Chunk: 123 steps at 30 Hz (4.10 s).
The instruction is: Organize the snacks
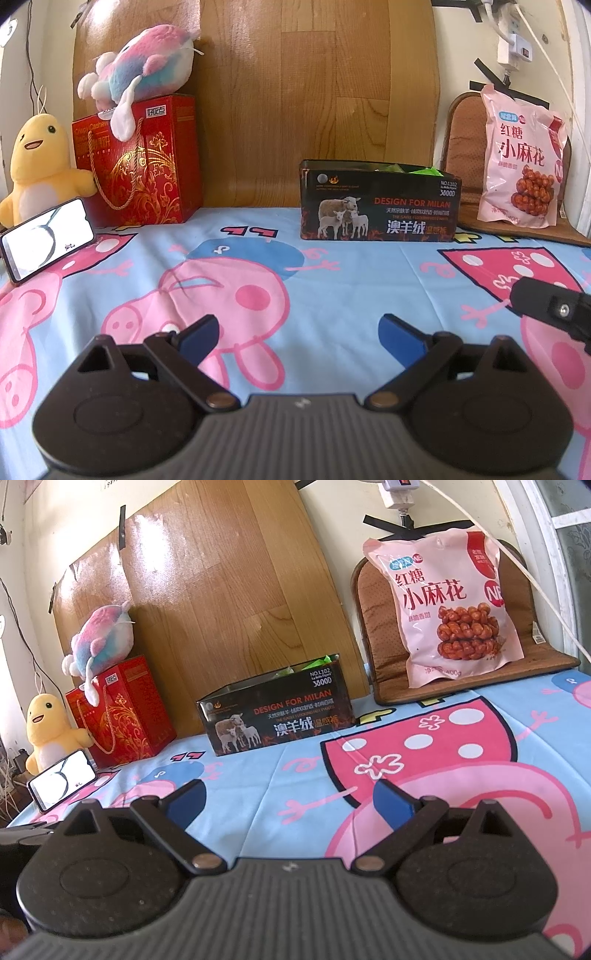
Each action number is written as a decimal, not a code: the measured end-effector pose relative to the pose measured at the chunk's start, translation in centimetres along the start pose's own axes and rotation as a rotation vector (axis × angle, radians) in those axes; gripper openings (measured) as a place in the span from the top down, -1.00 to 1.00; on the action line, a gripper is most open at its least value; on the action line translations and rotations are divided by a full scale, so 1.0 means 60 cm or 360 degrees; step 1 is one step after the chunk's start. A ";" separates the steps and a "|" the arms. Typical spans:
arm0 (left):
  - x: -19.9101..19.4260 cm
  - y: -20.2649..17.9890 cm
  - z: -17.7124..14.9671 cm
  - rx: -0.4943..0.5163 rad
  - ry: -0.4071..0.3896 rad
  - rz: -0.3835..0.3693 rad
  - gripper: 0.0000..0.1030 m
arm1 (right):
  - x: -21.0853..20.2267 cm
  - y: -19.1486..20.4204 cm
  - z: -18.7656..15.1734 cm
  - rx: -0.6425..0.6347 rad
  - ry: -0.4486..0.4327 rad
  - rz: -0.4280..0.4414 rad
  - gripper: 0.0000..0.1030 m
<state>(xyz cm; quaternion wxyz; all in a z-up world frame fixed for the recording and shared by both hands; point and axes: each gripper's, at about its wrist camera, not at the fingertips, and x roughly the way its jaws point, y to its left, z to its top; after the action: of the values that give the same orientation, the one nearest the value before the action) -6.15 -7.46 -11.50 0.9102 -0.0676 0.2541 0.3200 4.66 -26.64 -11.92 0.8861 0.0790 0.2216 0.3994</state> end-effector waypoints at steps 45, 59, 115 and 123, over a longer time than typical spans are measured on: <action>-0.002 0.000 -0.001 -0.0009 -0.0017 -0.0038 -0.94 | -0.005 -0.002 0.002 0.0000 -0.0026 0.0052 -0.92; -0.003 0.002 -0.002 -0.0021 -0.0025 -0.0049 -0.99 | -0.007 -0.003 0.003 0.0009 -0.0037 0.0061 -0.92; -0.002 0.005 0.000 -0.0051 -0.0007 -0.0007 -1.00 | -0.008 -0.002 0.003 0.0013 -0.0040 0.0063 -0.92; -0.006 0.005 -0.002 -0.0048 -0.0027 -0.0013 -1.00 | -0.007 -0.001 0.004 0.0012 -0.0033 0.0081 -0.93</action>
<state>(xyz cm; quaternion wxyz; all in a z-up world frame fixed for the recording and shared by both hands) -6.63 -7.48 -11.42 0.9125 -0.0795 0.2411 0.3206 4.57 -26.96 -11.57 0.8775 0.0922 0.2119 0.4201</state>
